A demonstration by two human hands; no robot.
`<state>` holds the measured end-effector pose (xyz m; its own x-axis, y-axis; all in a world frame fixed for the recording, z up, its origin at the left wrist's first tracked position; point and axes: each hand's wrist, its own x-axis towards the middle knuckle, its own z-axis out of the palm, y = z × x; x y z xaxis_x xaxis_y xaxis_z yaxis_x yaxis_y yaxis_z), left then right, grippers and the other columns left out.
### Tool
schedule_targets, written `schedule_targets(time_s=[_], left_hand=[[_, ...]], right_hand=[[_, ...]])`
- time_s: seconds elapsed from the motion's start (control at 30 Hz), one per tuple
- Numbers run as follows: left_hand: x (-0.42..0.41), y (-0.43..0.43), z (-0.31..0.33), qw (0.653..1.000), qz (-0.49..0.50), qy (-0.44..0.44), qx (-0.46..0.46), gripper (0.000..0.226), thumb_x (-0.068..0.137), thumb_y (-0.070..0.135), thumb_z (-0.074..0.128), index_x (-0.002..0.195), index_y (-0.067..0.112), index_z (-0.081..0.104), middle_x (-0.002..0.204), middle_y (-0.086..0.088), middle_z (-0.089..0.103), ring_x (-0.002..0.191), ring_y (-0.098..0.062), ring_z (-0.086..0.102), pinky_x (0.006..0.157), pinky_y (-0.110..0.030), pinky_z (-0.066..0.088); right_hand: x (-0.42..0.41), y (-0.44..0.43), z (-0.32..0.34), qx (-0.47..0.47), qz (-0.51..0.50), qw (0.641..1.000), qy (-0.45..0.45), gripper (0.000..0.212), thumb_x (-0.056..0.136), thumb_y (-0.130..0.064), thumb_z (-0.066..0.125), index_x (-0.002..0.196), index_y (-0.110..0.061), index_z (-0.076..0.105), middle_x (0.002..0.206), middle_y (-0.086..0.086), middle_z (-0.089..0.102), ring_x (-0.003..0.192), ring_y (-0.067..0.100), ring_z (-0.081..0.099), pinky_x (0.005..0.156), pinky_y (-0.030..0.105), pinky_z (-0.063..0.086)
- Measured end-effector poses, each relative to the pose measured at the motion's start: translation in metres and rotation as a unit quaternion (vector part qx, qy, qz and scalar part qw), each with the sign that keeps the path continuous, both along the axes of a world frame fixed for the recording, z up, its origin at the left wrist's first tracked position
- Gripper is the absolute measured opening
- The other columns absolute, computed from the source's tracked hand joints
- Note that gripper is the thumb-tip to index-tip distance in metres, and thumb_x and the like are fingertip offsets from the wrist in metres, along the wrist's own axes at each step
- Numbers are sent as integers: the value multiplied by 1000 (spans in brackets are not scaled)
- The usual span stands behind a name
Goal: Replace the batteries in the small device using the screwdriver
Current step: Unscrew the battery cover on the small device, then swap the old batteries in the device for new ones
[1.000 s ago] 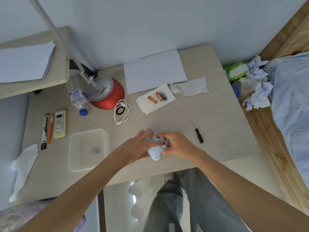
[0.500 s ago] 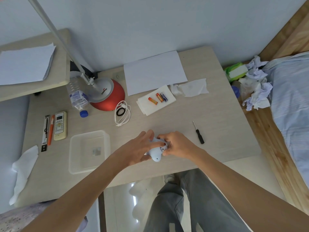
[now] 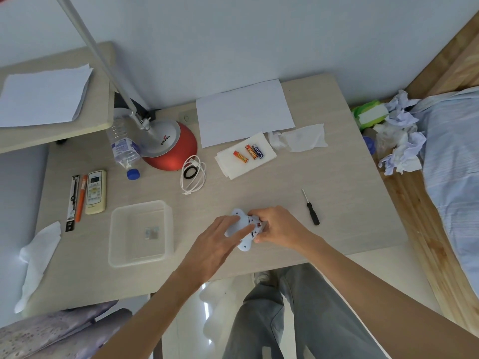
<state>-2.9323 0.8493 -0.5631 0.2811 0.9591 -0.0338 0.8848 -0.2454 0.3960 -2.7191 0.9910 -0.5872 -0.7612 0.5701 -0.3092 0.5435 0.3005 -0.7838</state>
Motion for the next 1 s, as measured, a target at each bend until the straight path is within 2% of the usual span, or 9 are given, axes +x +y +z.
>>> schedule_targets(time_s=[0.17, 0.33, 0.5, 0.63, 0.8, 0.9, 1.0], left_hand=[[6, -9, 8, 999, 39, -4, 14, 86, 88, 5, 87, 161, 29, 49, 154, -17, 51, 136, -32, 56, 93, -38, 64], [-24, -14, 3, 991, 134, 11, 22, 92, 87, -4, 85, 163, 29, 45, 156, -17, 47, 142, -36, 51, 99, -43, 62], [-51, -7, -22, 979, 187, 66, -34, 80, 89, 4, 85, 158, 28, 53, 148, -15, 52, 137, -36, 53, 92, -48, 65], [-56, -5, -32, 977, 189, 77, -67, 86, 84, 7, 91, 157, 31, 52, 148, -12, 50, 136, -34, 54, 89, -45, 66], [-51, -8, -25, 976, 193, 56, -82, 67, 93, 17, 84, 153, 29, 58, 155, -15, 53, 140, -36, 56, 91, -50, 67], [-44, -5, -9, 984, 164, 40, -56, 65, 94, 13, 82, 154, 26, 58, 158, -17, 52, 140, -37, 58, 93, -50, 66], [-26, 6, 11, 993, 108, 38, -30, 81, 87, -1, 84, 157, 24, 53, 166, -17, 42, 146, -36, 53, 96, -44, 64]], right_hand=[[2, -1, 0, 11, 2, 1000, 1, 45, 77, -30, 91, 118, -24, 72, 103, -9, 80, 91, 9, 75, 84, 35, 65], [8, 2, -1, 3, 1, 1000, -9, 47, 79, -29, 92, 122, -26, 72, 109, -11, 79, 96, 7, 75, 87, 36, 65], [14, 2, -1, 4, -7, 1000, -20, 52, 78, -31, 91, 126, -27, 71, 112, -13, 78, 100, 6, 74, 88, 35, 65], [15, 3, 1, 0, -9, 1000, -29, 54, 79, -32, 92, 128, -27, 70, 114, -12, 78, 102, 6, 74, 90, 34, 64], [14, 2, 3, 4, -7, 1000, -26, 54, 80, -32, 92, 129, -26, 70, 116, -11, 78, 103, 8, 74, 91, 34, 64], [15, 2, 4, 4, -7, 1000, -24, 54, 80, -30, 92, 129, -24, 70, 116, -10, 79, 102, 7, 74, 91, 33, 64], [14, 1, 6, 5, -4, 1000, -24, 52, 81, -27, 91, 129, -24, 70, 114, -9, 79, 99, 8, 74, 90, 33, 64]])
